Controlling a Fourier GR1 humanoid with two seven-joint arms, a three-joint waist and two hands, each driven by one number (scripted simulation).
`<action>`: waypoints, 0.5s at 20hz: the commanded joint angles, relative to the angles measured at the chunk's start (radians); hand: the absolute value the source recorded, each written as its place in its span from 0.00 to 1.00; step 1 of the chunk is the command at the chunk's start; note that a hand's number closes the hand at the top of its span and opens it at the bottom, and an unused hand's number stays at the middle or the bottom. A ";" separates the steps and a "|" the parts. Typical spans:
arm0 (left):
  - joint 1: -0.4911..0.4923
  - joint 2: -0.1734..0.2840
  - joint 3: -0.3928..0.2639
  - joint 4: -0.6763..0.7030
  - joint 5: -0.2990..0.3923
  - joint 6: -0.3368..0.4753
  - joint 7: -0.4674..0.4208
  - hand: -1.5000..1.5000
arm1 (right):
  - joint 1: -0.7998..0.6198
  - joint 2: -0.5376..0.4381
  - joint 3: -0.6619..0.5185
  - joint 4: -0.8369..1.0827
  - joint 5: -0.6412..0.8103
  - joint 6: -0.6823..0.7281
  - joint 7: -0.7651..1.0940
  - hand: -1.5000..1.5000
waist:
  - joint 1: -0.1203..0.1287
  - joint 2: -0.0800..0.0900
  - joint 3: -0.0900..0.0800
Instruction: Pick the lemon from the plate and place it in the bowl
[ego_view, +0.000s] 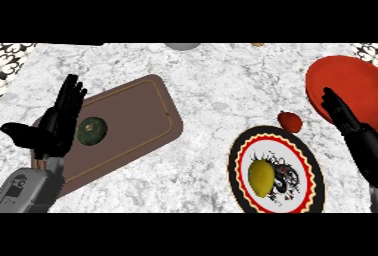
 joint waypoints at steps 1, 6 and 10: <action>0.069 -0.013 -0.006 -0.027 0.018 -0.037 -0.003 0.50 | 0.033 0.046 0.032 -0.084 0.099 -0.123 0.095 1.00 | -0.033 -0.019 0.026; 0.050 -0.066 -0.101 -0.024 0.040 -0.100 0.057 0.50 | 0.156 0.137 -0.033 -0.152 0.296 -0.472 0.180 1.00 | -0.140 -0.039 0.019; 0.084 -0.099 -0.119 -0.043 0.064 -0.102 0.074 0.50 | 0.270 0.236 -0.126 -0.088 0.409 -0.727 0.241 0.00 | -0.162 -0.038 0.021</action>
